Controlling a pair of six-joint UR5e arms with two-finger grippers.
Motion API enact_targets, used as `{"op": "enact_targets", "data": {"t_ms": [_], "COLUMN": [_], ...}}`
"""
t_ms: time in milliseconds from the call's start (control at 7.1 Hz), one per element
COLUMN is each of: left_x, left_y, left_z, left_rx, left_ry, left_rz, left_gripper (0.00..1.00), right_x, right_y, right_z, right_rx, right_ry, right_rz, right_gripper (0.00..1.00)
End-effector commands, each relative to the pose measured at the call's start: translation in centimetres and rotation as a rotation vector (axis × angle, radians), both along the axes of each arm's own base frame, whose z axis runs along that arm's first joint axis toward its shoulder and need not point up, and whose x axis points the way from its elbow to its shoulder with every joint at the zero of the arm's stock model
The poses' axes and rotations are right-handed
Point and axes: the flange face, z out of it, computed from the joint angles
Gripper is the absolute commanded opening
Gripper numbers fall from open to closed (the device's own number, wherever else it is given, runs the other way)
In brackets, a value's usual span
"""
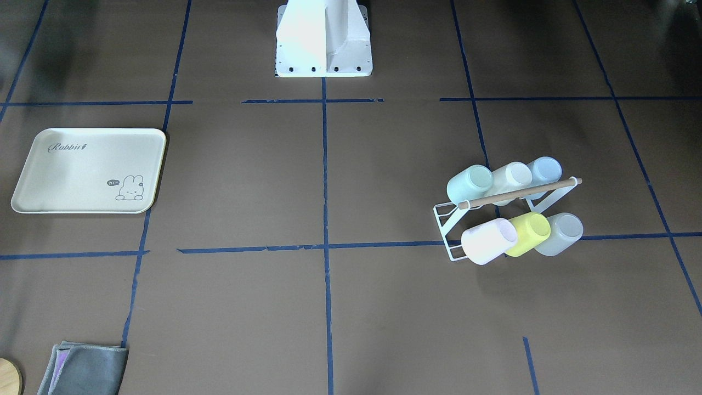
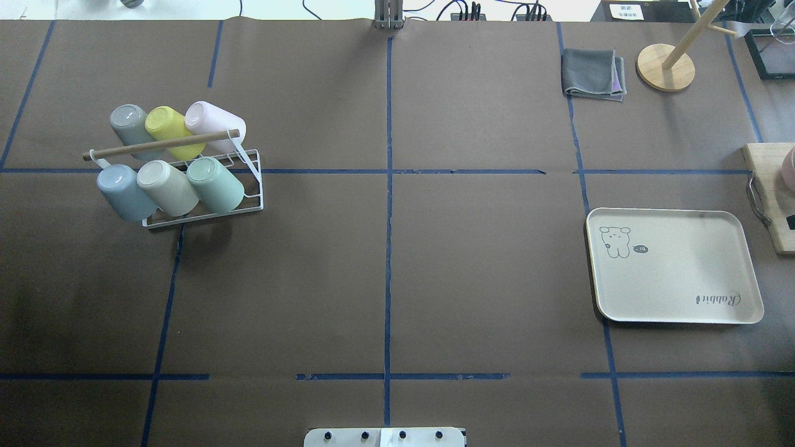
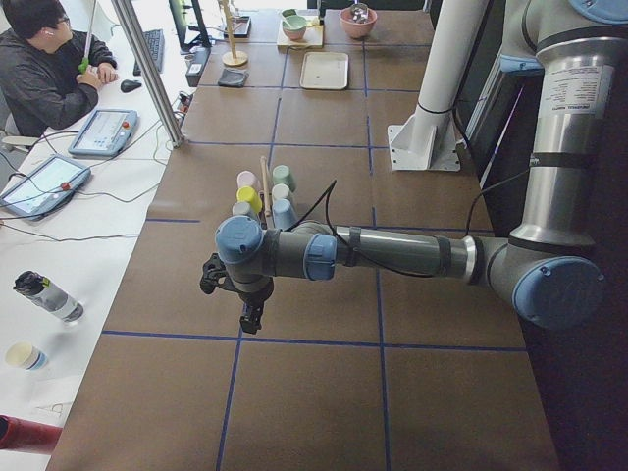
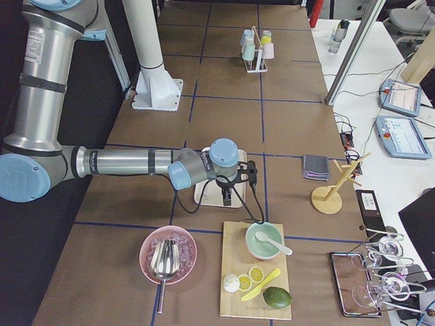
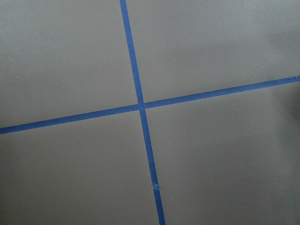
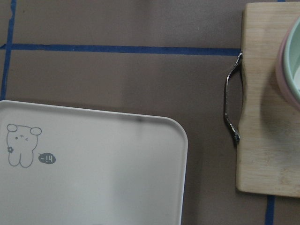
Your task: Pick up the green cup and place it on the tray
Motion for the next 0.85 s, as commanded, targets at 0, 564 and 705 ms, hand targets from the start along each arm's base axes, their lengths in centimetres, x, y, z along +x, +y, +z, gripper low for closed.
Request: {"op": "enact_targets", "data": {"t_ms": [0,564,705], "left_x": [0.1,0.1,0.1], "left_y": [0.0,0.0,0.0], "left_z": [0.0,0.0,-0.1], "left_rx": [0.0,0.003,0.003], "left_ry": [0.001,0.001,0.001], "left_rz": [0.002,0.003,0.002], "left_gripper": [1.0,1.0,1.0], "right_x": [-4.5,-6.9,-7.1], "right_y": [0.8,2.1,2.4], "right_z": [3.6,7.8,8.4], "right_rx": [0.012,0.025,0.014], "right_ry": [0.021,0.018,0.023], "right_rz": [0.038,-0.006,-0.017], "right_gripper": [0.99,0.81,0.76]}}
